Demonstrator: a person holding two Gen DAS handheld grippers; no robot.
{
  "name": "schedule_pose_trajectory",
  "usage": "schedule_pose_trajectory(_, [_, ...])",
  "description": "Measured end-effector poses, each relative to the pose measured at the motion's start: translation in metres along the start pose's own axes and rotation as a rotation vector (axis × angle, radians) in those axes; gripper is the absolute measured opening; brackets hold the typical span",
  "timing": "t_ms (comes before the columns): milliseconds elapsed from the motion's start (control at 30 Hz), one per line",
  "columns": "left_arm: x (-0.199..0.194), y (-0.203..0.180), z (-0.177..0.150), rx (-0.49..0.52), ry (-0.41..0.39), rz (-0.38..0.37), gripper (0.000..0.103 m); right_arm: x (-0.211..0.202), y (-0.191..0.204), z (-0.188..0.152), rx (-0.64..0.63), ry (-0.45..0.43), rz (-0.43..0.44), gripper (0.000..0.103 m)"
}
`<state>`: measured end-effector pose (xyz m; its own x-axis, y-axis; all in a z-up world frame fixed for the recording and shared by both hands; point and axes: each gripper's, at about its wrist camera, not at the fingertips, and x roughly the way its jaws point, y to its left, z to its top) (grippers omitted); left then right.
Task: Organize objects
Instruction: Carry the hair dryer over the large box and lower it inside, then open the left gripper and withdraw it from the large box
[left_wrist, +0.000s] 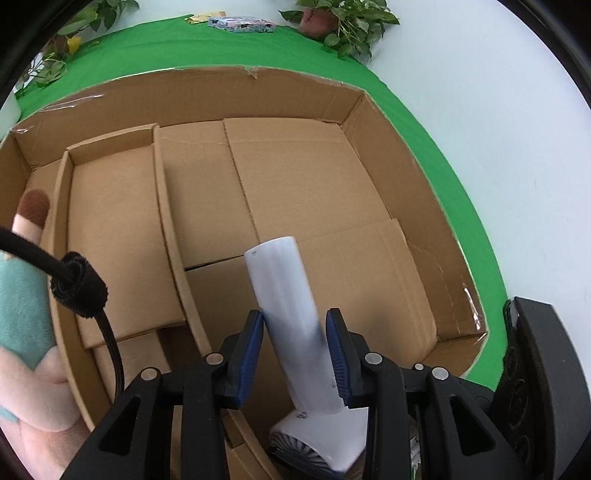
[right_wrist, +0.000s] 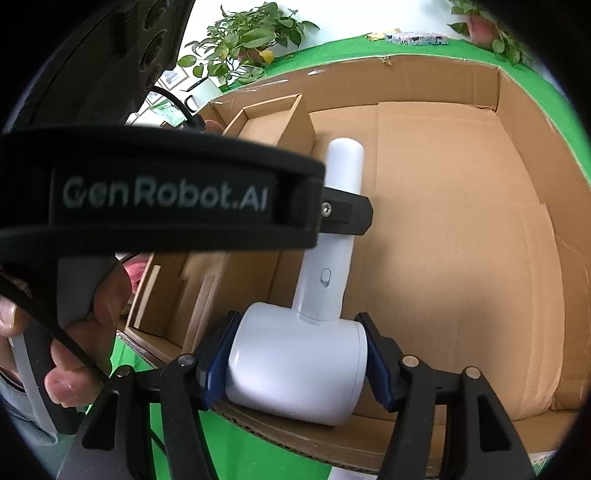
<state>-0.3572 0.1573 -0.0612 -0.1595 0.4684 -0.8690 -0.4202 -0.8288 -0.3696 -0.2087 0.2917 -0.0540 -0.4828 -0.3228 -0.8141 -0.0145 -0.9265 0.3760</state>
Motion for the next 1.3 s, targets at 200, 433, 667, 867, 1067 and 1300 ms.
schedule_pose_trajectory(200, [-0.048, 0.003, -0.013, -0.005, -0.107, -0.039, 0.032, -0.014, -0.007, -0.002, 0.01, 0.0, 0.1, 0.065])
schedule_pose_trajectory(433, [-0.078, 0.012, -0.056, 0.0, -0.155, 0.038, 0.032, -0.009, -0.025, 0.008, 0.047, 0.024, 0.069, 0.049])
schedule_pose_trajectory(667, [-0.073, 0.027, -0.096, -0.052, -0.131, 0.054, 0.032, 0.016, -0.019, 0.026, 0.018, 0.065, 0.037, 0.03])
schedule_pose_trajectory(867, [-0.071, 0.032, -0.108, -0.084, -0.144, 0.04, 0.032, 0.018, -0.022, 0.022, 0.132, 0.054, 0.046, 0.03])
schedule_pose_trajectory(1067, [-0.073, 0.037, -0.116, -0.135, -0.152, 0.007, 0.032, 0.02, -0.016, 0.023, 0.12, 0.043, 0.004, 0.03])
schedule_pose_trajectory(1300, [-0.073, 0.035, -0.12, -0.191, -0.15, 0.031, 0.032, -0.007, 0.002, 0.014, -0.008, -0.085, -0.192, 0.076])
